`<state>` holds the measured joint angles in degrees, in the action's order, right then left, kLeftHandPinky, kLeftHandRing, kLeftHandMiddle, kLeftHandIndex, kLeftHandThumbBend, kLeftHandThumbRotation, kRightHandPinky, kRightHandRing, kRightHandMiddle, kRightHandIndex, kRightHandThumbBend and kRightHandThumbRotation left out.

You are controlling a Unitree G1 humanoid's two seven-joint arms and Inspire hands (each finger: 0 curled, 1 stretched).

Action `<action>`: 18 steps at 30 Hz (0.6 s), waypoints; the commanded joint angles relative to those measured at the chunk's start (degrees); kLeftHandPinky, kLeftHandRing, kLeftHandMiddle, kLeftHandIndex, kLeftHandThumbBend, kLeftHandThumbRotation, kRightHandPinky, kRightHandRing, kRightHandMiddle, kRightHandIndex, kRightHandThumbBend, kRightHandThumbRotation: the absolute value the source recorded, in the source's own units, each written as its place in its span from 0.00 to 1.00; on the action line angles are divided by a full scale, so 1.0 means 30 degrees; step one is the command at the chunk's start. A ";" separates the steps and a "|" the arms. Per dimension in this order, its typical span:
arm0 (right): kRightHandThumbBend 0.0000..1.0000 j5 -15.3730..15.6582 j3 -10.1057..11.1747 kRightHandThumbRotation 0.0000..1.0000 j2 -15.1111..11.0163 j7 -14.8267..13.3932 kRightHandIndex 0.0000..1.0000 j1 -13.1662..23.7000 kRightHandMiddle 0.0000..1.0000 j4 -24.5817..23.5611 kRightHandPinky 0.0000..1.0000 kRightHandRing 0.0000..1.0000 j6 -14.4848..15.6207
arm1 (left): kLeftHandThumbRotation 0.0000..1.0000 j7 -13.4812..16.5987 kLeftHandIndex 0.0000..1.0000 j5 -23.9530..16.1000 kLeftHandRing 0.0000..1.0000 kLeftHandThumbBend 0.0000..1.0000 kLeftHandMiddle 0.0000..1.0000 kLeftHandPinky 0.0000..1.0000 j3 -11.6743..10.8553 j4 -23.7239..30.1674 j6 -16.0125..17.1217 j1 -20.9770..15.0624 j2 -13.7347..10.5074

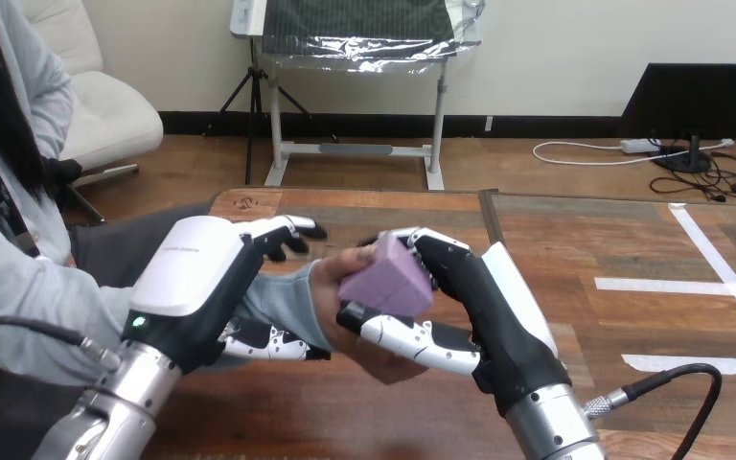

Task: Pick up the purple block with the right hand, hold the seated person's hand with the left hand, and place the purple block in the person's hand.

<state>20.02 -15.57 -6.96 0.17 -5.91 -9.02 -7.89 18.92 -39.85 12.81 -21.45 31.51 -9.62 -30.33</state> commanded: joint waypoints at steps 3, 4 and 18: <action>0.95 -0.0514 0.0869 0.68 -0.0029 -0.0378 0.91 0.1652 0.87 0.0397 0.84 0.88 -0.1430 | 0.40 0.1035 0.92 0.0988 0.89 1.00 0.89 0.84 -0.0972 0.1297 0.0873 -0.0008 0.0342; 0.96 -0.0544 0.0921 0.69 -0.0014 -0.0405 0.92 0.1669 0.87 0.0440 0.84 0.88 -0.1526 | 0.40 0.1090 0.93 0.1051 0.90 1.00 0.90 0.85 -0.0998 0.1285 0.0991 0.0038 0.0341; 1.00 -0.2338 0.2104 0.70 -0.0375 0.0240 0.98 0.2043 0.97 0.0718 0.95 0.99 -0.2917 | 0.55 0.2017 1.00 0.3621 0.97 1.00 0.97 0.90 -0.1766 0.0542 0.4843 0.1071 0.1006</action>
<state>15.05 -11.75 -7.19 0.53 -4.34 -6.83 -13.57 23.14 -31.88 9.81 -20.38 41.45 -4.91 -28.90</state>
